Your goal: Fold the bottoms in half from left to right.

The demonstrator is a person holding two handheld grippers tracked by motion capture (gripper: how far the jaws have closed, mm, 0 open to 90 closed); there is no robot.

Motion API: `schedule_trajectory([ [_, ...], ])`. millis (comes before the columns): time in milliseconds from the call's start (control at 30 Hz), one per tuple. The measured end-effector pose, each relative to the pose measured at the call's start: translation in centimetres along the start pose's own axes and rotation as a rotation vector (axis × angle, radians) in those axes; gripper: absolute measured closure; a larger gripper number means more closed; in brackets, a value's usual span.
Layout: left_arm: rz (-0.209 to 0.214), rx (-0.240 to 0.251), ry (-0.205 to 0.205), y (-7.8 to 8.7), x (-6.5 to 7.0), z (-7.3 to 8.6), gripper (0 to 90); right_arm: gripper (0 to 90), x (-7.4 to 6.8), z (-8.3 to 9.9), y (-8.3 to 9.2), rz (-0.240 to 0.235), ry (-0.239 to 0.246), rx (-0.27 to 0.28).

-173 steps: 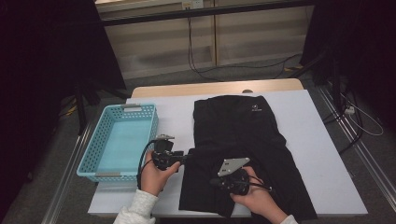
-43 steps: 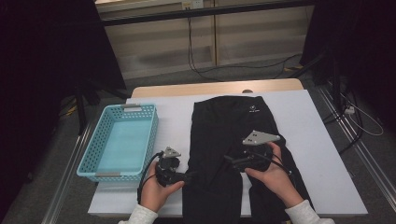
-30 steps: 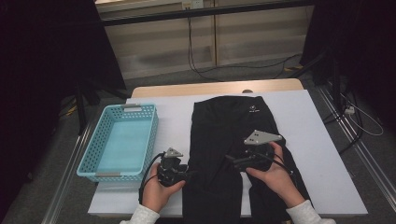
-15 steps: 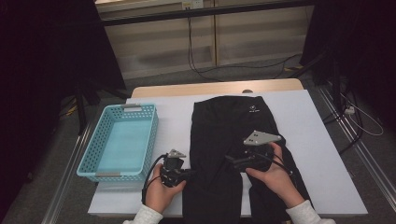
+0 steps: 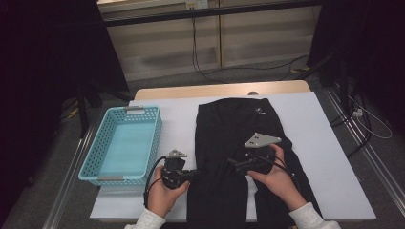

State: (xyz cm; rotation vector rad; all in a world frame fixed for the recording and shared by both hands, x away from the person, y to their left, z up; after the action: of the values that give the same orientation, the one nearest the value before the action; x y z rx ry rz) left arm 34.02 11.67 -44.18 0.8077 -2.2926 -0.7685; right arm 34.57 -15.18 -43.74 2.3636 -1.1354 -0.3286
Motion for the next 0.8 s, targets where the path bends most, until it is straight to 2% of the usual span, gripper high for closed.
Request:
schedule_trajectory([
  [267,0.008,0.012,0.004,0.0,0.1,-0.2,88.8,11.8,0.0,-0.1,-1.0,0.016,-0.014,-0.012],
  [433,0.019,0.018,-0.001,-0.2,0.3,-0.2,88.9,11.7,-0.1,-0.3,-1.7,0.011,-0.017,-0.021],
  [600,0.023,0.024,-0.008,-0.4,0.5,-0.3,89.0,11.8,-0.1,-1.0,-2.8,0.024,-0.035,-0.022],
  [800,0.036,0.020,-0.017,-0.9,0.9,-0.3,89.0,12.2,-0.4,-1.8,-4.2,0.011,-0.049,-0.027],
])
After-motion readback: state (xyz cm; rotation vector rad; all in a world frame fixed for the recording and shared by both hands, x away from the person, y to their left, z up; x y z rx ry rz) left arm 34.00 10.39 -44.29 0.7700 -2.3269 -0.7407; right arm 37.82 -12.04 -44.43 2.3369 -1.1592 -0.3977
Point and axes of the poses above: each handheld gripper's, and its own axes: y roughly backward along the jaws, z roughly out of its underside, x roughly to its right, the point moved 1 cm from there along -y, roughly forward along the jaws, and after that the axes turned 2 degrees about x, right-handed, at the moved point
